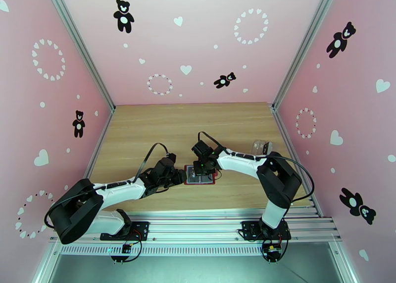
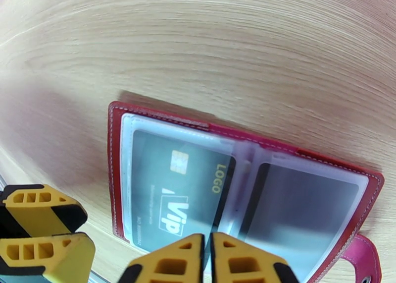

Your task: Put the credit cards into the card holder

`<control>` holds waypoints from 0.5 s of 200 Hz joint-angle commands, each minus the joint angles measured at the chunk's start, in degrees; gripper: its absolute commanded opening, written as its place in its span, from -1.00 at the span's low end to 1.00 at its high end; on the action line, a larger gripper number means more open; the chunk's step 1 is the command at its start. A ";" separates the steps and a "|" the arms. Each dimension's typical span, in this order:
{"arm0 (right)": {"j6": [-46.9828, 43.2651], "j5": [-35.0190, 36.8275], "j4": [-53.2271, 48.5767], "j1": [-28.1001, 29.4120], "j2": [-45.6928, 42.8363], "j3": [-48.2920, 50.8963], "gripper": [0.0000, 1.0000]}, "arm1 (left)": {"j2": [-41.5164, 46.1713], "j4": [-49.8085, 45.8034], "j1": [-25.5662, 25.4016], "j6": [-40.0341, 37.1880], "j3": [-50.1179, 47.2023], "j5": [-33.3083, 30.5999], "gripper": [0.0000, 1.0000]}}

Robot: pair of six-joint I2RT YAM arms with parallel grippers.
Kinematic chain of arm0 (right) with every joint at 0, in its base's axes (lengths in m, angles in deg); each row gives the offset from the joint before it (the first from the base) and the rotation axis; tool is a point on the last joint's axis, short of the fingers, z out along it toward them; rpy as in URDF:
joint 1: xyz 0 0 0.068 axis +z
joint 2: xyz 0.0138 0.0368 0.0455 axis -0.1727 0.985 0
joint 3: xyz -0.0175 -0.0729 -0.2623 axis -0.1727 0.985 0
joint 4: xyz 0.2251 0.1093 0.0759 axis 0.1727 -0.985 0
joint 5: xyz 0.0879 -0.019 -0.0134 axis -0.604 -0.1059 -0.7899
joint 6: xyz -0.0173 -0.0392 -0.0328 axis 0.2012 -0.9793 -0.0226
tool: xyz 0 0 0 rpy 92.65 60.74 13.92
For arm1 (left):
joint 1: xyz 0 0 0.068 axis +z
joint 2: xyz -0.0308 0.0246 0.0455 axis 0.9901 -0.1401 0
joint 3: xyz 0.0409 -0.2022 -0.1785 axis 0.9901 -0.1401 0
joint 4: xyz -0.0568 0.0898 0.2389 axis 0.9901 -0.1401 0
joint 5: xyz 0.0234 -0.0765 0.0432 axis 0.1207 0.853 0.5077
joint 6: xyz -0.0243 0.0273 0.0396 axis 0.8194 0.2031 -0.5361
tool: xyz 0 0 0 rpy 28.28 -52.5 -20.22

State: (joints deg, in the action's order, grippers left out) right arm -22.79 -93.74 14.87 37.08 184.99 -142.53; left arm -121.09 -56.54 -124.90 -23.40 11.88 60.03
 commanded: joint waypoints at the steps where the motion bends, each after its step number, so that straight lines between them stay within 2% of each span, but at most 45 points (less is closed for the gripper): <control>1: -0.57 1.51 -1.45 -0.07 1.22 -0.42 -0.62 | -1.11 0.22 -0.78 -0.55 1.62 0.19 -0.34; 100: -1.07 1.36 -1.25 -0.44 5.25 -1.71 -0.62 | -1.19 -0.17 -1.25 -0.50 1.98 -0.34 -0.35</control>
State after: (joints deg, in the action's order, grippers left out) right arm -23.14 -93.32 14.76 36.84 188.25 -143.34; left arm -121.94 -56.41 -125.65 -23.40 12.63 60.03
